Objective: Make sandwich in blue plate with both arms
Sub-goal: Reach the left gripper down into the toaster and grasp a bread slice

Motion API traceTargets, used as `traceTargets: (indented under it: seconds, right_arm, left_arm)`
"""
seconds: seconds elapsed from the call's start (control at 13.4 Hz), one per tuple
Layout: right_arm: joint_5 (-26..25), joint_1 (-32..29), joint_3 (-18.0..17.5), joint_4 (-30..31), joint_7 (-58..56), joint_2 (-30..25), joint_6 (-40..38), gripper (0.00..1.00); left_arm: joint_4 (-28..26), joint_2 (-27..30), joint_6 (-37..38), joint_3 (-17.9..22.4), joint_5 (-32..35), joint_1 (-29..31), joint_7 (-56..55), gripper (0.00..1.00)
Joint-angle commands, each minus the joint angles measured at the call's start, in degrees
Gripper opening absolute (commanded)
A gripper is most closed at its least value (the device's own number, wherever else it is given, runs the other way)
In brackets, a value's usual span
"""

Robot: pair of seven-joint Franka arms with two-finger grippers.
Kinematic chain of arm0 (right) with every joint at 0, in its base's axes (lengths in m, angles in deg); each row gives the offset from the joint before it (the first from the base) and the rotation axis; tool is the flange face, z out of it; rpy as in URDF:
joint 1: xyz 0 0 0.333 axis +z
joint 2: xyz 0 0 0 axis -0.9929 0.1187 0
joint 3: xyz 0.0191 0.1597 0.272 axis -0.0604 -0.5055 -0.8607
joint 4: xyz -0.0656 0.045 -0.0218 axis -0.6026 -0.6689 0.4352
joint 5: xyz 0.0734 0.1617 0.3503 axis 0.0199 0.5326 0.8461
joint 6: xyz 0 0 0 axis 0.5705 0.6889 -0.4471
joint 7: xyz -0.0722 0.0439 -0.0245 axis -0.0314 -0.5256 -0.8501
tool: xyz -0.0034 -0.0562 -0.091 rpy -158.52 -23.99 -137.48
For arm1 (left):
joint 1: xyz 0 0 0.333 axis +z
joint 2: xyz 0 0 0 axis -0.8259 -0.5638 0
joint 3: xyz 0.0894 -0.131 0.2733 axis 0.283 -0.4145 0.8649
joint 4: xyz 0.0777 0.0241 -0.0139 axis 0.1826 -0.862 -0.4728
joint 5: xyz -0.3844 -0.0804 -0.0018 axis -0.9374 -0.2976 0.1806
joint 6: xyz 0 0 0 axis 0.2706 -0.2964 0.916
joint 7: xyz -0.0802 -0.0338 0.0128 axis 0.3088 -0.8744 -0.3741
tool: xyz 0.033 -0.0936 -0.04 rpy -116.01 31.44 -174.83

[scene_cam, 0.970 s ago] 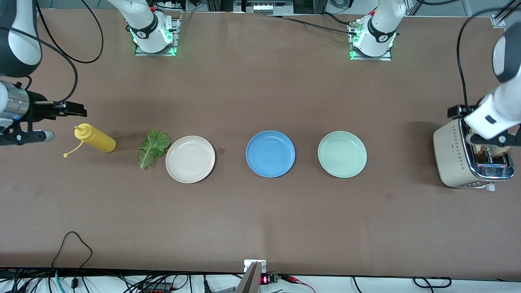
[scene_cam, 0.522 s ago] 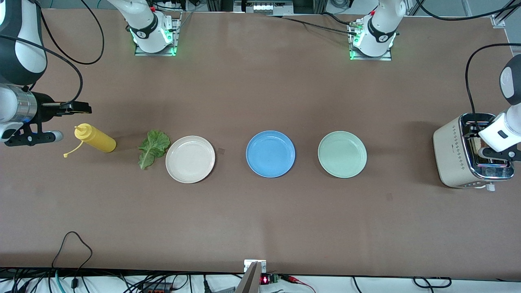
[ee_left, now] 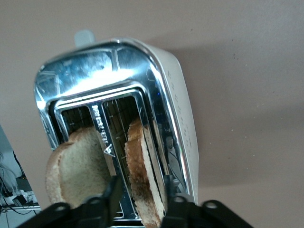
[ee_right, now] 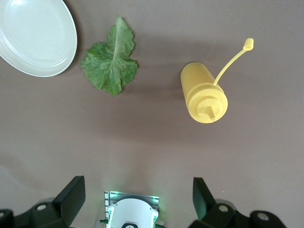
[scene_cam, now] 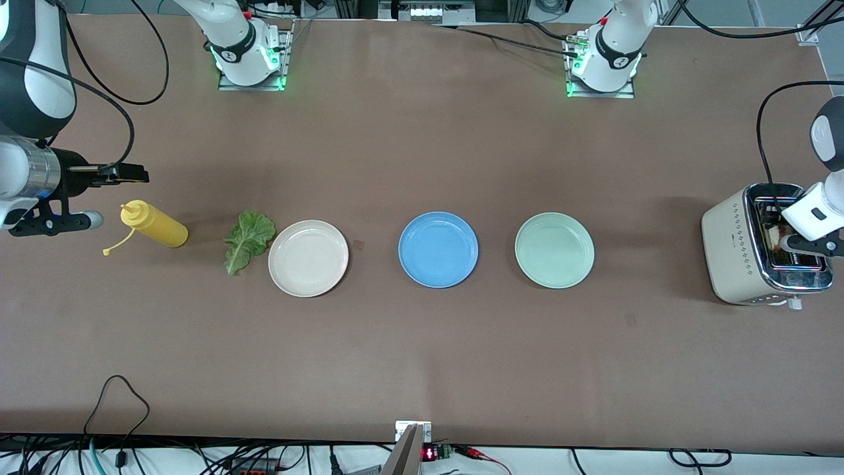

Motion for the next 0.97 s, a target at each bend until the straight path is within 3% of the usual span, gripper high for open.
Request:
traceTargets:
  seconds: [0.0,0.07,0.22,0.3,0.52,0.9]
  right_arm:
    - [-0.25,-0.18,-0.14,-0.48,0.49,0.15,-0.8,1.0]
    - [-0.25,-0.18,-0.22,-0.48,0.49,0.15,-0.8,1.0]
    - [-0.25,-0.18,-0.22,-0.48,0.49,0.15,-0.8,1.0]
    - [-0.25,-0.18,-0.22,-0.48,0.49,0.15,-0.8,1.0]
    - [-0.25,-0.18,-0.22,-0.48,0.49,0.15,-0.71,1.0]
    - [-0.07,-0.27,-0.22,-0.48,0.49,0.23,-0.71,1.0]
  left_arm:
    - [-0.76,-0.11,-0.46,-0.59,0.78,1.4,0.24,0.25]
    - [-0.67,-0.12,-0.02,-0.59,0.69,1.32,-0.02,0.22]
    - [-0.06,-0.03,1.73,-0.85,0.34,1.32,-1.86,0.05]
    - [0.29,0.23,2.96,-1.11,0.43,1.14,-1.96,0.03]
    - [5.9,1.29,11.9,-3.65,0.51,0.88,-1.17,0.02]
    - [19.17,1.55,32.83,-13.4,0.51,0.79,-2.92,0.02]
